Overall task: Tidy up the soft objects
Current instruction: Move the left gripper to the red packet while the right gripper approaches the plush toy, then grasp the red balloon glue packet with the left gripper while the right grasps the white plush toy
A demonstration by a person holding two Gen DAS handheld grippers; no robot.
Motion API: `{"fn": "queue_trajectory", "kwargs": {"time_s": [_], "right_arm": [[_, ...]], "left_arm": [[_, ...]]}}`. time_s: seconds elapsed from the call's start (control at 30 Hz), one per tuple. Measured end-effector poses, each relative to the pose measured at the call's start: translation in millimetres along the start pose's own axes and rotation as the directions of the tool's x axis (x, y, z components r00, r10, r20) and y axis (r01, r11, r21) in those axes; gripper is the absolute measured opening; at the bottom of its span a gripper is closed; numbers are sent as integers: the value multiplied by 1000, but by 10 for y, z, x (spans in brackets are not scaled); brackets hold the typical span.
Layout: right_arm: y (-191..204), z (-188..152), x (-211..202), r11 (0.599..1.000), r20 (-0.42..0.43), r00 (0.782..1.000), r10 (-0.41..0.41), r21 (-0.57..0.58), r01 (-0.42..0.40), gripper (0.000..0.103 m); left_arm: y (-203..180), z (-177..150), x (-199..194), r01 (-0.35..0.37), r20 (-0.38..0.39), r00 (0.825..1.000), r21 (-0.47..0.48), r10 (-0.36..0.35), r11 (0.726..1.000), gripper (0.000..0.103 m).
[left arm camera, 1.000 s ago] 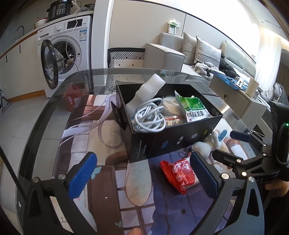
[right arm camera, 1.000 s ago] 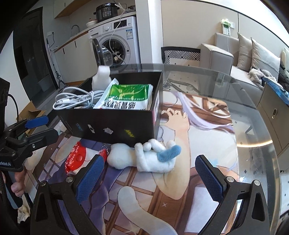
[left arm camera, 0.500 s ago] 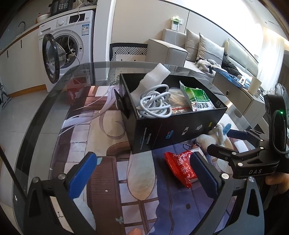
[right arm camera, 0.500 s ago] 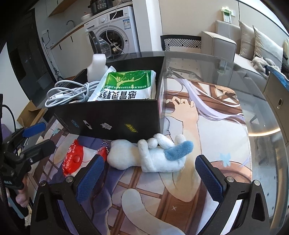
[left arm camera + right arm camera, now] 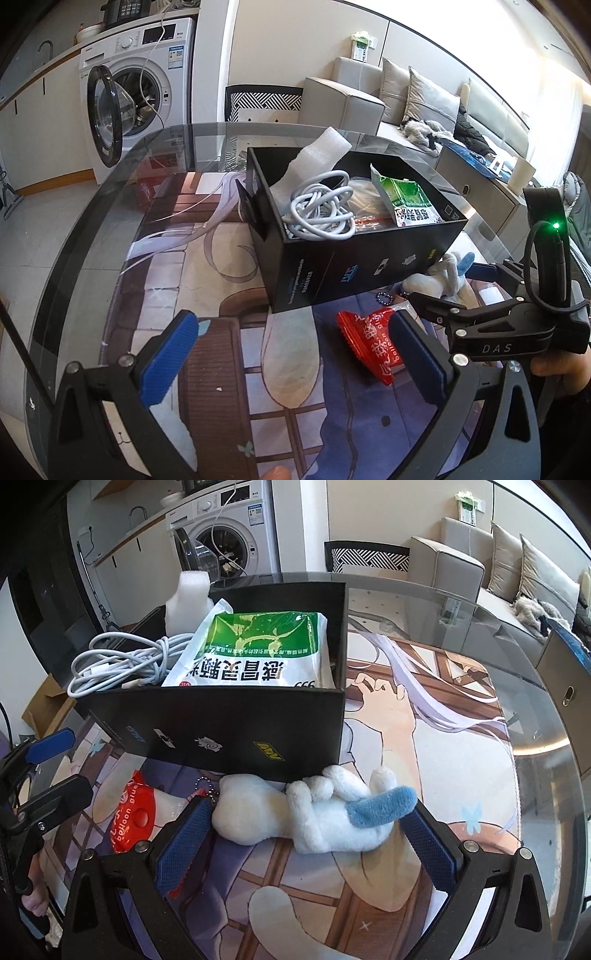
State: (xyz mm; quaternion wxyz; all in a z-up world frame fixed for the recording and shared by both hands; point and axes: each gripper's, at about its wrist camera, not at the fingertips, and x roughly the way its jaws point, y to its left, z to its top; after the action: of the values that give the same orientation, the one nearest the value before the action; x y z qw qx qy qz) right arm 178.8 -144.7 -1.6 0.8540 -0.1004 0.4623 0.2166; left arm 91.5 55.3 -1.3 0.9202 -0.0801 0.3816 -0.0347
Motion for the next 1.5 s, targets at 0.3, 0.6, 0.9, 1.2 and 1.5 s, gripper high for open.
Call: {"fn": "queue_trajectory", "kwargs": {"time_s": [0.3, 0.6, 0.9, 1.2, 1.5], "right_arm": [[18, -43, -2, 998, 15, 999, -41, -36, 41, 90], [-122, -299, -272, 1000, 85, 996, -22, 2, 21, 87], [-178, -381, -522, 1000, 152, 988, 9, 13, -11, 87], [-207, -398, -627, 999, 180, 983, 17, 27, -23, 87], [-282, -392, -673, 998, 203, 979, 6, 52, -16, 87]], "left_arm": [[-27, -14, 32, 4, -13, 1000, 10, -4, 1000, 103], [-107, -43, 62, 17, -30, 999, 22, -16, 1000, 103], [-256, -92, 96, 28, -52, 998, 24, -27, 999, 103], [-494, -103, 207, 40, -86, 996, 54, -35, 998, 103], [-673, -123, 305, 44, -118, 992, 66, -36, 997, 103]]}}
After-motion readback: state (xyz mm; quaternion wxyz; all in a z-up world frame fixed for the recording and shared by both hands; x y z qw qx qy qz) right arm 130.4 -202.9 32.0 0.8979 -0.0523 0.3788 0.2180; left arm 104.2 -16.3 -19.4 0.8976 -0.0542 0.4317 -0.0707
